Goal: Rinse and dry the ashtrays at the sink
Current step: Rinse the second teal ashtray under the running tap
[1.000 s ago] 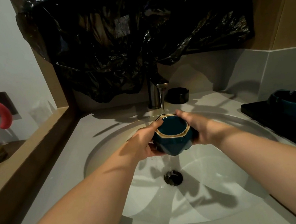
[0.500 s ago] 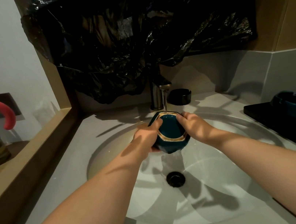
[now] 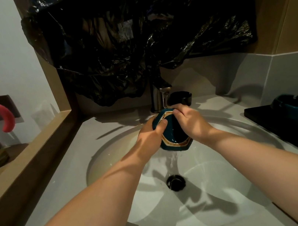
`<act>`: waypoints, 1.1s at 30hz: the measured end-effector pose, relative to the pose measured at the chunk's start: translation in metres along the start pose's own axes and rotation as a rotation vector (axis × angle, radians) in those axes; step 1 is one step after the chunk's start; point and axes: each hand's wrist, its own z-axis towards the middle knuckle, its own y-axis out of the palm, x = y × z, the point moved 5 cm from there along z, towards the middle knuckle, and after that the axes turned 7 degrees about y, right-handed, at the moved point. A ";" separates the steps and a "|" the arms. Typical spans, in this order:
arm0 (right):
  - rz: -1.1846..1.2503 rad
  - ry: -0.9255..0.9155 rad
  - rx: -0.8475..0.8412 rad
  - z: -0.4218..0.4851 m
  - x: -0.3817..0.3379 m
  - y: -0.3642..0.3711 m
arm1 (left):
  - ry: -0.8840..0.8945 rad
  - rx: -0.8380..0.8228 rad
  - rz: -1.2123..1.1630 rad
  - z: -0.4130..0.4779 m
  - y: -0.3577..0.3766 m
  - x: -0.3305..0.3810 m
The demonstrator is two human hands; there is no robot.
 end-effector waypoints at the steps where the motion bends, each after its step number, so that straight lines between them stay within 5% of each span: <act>1: -0.009 -0.057 0.001 0.000 -0.005 -0.001 | 0.008 0.007 -0.013 0.000 0.000 0.000; 4: 0.158 0.026 0.004 0.002 0.000 -0.004 | -0.031 0.054 -0.063 0.002 -0.001 -0.002; 8: 0.480 0.377 -0.156 -0.004 0.020 0.004 | -0.150 0.146 -0.149 0.002 -0.005 -0.006; 12: 0.650 0.381 -0.206 -0.008 0.017 0.014 | -0.237 0.226 -0.357 0.002 -0.008 -0.010; 19: 0.339 0.166 -0.154 -0.004 0.002 0.000 | -0.383 0.104 -0.399 -0.001 -0.003 -0.018; 27: 0.357 0.189 -0.327 -0.007 0.000 0.004 | -0.373 0.078 -0.251 0.003 -0.003 -0.021; 30: 0.337 0.138 -0.180 -0.004 -0.004 0.008 | -0.416 0.173 -0.210 0.004 -0.008 -0.024; 33: -0.016 -0.074 0.009 -0.008 -0.015 0.010 | -0.461 0.259 -0.210 0.002 -0.012 -0.026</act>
